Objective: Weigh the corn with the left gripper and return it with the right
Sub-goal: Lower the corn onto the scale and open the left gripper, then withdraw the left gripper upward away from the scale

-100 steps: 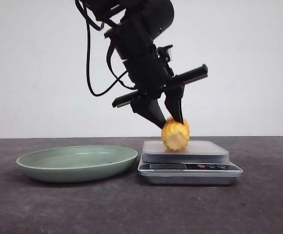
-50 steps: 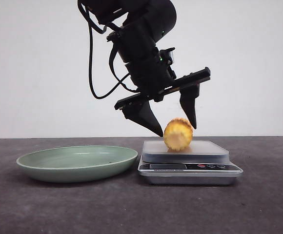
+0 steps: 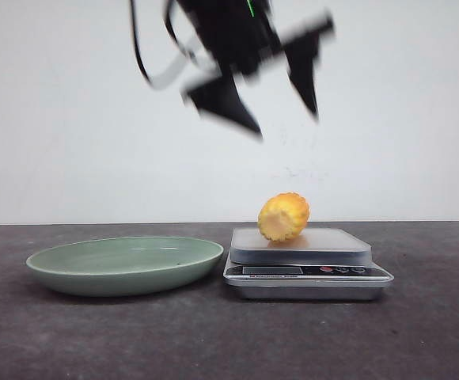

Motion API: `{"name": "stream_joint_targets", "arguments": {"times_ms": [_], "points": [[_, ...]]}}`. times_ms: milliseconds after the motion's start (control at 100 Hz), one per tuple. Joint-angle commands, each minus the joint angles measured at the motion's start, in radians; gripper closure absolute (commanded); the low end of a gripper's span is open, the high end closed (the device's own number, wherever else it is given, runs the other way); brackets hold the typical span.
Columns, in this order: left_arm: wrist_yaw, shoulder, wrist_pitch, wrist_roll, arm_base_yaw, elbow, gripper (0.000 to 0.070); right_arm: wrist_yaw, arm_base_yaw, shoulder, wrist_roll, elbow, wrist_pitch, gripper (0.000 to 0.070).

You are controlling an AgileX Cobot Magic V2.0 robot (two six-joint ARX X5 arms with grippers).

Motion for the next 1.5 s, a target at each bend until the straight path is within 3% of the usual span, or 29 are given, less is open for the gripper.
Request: {"name": "stream_joint_targets", "arguments": {"times_ms": [0, 190, 480, 700, 1160, 1300, 1490], "points": [[-0.034, -0.062, -0.038, 0.076, 0.025, 0.028, 0.0226, 0.003, 0.003, 0.006, -0.008, 0.022, 0.007, 0.0218], [-0.081, -0.282, -0.233, 0.138, 0.147, 0.028, 0.0226, -0.005, 0.003, 0.006, -0.008, 0.022, 0.006, 0.0218], [-0.082, -0.649, -0.454, 0.182, 0.364, 0.028, 0.023, -0.005, 0.003, 0.006, -0.01, 0.022, 0.003, 0.0218], [-0.132, -0.956, -0.656, 0.208, 0.432, 0.022, 0.023, -0.005, 0.006, 0.006, -0.012, 0.022, -0.003, 0.0218], [-0.213, -1.487, -0.968, 0.048, 0.432, -0.135, 0.023, -0.004, 0.08, 0.006, -0.016, 0.022, -0.009, 0.0218], [-0.199, -1.616, -0.948, 0.0, 0.432, -0.289, 0.023, -0.004, 0.098, 0.006, -0.015, 0.022, -0.019, 0.0218], [-0.121, -1.717, -0.842, 0.001, 0.435, -0.499, 0.023, -0.001, 0.117, 0.007, -0.025, 0.022, -0.014, 0.0217]]}}
